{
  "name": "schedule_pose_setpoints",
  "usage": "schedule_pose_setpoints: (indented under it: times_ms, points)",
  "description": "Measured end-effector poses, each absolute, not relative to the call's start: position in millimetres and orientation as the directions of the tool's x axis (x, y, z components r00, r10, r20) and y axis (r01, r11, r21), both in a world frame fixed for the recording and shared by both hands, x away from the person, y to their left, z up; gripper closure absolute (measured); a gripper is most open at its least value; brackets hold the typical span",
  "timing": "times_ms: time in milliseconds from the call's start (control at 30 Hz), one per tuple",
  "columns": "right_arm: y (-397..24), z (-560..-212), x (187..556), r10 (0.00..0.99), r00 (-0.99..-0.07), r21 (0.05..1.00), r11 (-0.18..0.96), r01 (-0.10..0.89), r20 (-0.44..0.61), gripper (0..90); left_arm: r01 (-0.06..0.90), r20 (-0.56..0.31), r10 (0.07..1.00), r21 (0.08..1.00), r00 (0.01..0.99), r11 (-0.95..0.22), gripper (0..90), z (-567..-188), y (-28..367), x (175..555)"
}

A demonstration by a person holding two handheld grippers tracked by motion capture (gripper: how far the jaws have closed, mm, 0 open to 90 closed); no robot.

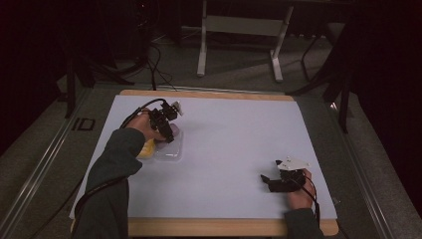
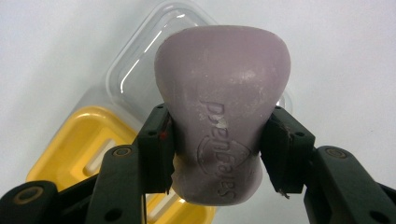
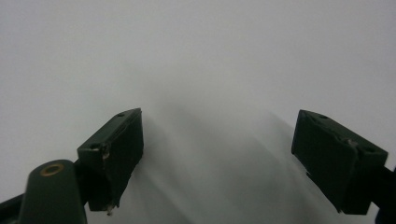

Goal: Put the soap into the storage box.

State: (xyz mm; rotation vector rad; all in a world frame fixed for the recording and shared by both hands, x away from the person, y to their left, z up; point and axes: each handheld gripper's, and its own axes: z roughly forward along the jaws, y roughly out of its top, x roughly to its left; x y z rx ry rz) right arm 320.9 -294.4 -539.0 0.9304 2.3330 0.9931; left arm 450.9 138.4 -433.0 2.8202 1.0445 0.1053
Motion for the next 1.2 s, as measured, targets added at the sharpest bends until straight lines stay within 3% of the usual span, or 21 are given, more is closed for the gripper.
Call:
schedule_pose_setpoints:
  times_ms: [1200]
  points:
    - [-294.2, -539.1, 321.0, 0.721, -0.68, 0.75, 0.52, 0.408, -0.13, 16.4, 0.742, 0.021, 0.748, 0.104, 0.664, -0.662, 49.8, -438.9, 182.4, 449.5]
